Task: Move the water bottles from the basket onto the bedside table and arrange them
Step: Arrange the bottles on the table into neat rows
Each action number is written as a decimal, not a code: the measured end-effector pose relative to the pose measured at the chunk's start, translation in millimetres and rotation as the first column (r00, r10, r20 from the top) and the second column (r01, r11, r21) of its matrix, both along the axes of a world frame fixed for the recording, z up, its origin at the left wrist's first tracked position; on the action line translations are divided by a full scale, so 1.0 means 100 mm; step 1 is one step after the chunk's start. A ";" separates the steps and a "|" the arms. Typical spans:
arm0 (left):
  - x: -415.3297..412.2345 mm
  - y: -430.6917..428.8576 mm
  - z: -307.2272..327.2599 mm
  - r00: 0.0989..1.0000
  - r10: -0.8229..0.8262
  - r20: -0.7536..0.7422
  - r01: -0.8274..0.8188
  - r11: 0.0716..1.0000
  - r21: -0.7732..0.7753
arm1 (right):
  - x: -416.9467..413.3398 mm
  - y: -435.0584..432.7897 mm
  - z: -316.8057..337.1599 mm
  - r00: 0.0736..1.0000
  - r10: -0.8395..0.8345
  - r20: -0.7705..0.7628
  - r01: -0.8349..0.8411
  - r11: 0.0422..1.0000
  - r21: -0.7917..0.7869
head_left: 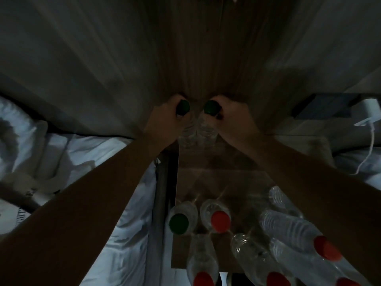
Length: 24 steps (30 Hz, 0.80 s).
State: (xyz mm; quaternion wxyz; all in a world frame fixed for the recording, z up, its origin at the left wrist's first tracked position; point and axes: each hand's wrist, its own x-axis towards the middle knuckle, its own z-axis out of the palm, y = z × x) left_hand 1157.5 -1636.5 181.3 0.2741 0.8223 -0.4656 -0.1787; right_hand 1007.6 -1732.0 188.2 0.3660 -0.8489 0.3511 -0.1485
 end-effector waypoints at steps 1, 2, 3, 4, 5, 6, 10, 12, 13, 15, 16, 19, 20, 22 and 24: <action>0.00 0.03 -0.01 1.000 -0.007 0.004 0.007 1.000 0.008 | -0.03 0.01 0.00 1.000 -0.012 -0.006 0.013 0.999 0.042; 0.00 0.05 0.00 1.000 -0.014 0.003 0.014 1.000 0.024 | -0.07 0.03 0.00 0.999 -0.014 -0.038 0.017 0.997 0.077; 0.01 0.08 0.01 1.000 -0.024 -0.001 0.024 0.999 0.047 | -0.13 0.07 0.02 0.996 -0.008 -0.091 0.015 0.996 0.084; 0.01 0.10 0.02 0.999 -0.041 -0.008 0.041 0.996 0.075 | -0.20 0.13 0.05 0.988 0.005 -0.152 0.005 0.998 0.070; 0.01 0.12 0.04 0.998 -0.059 -0.018 0.061 0.993 0.097 | -0.28 0.20 0.09 0.977 0.031 -0.209 -0.020 0.998 0.056; 0.02 0.13 0.07 0.997 -0.078 -0.023 0.080 0.990 0.112 | -0.35 0.29 0.14 0.962 0.084 -0.258 -0.069 0.995 0.069; 0.03 0.12 0.11 0.990 -0.131 0.043 0.123 0.981 0.149 | -0.48 0.72 0.42 0.808 0.533 -0.252 -0.471 0.841 0.268; 0.04 0.12 0.10 0.988 -0.144 0.057 0.135 0.981 0.142 | -0.43 0.89 0.46 0.660 0.696 -0.284 -0.628 0.718 0.300; 0.05 0.12 0.09 0.987 -0.149 0.065 0.139 0.981 0.133 | -0.39 0.95 0.41 0.597 0.740 -0.308 -0.670 0.672 0.315; 0.06 0.13 0.06 0.986 -0.154 0.066 0.145 0.982 0.122 | -0.34 1.06 0.28 0.535 0.783 -0.317 -0.709 0.620 0.335; 0.06 0.13 0.06 0.984 -0.160 0.077 0.150 0.982 0.116 | -0.32 1.10 0.21 0.533 0.792 -0.298 -0.717 0.610 0.338; 0.06 0.12 0.04 0.983 -0.168 0.074 0.161 0.982 0.098 | -0.26 1.13 0.05 0.489 0.818 -0.304 -0.743 0.573 0.347; 0.06 0.12 0.04 0.984 -0.170 0.057 0.164 0.982 0.091 | -0.26 1.13 0.02 0.472 0.825 -0.311 -0.755 0.561 0.340; 0.09 0.12 0.02 0.983 -0.180 0.038 0.177 0.981 0.079 | -0.26 1.13 -0.01 0.483 0.824 -0.296 -0.764 0.562 0.318; 0.11 0.11 0.01 0.983 -0.182 0.021 0.180 0.981 0.076 | -0.27 1.11 -0.02 0.505 0.815 -0.284 -0.771 0.574 0.277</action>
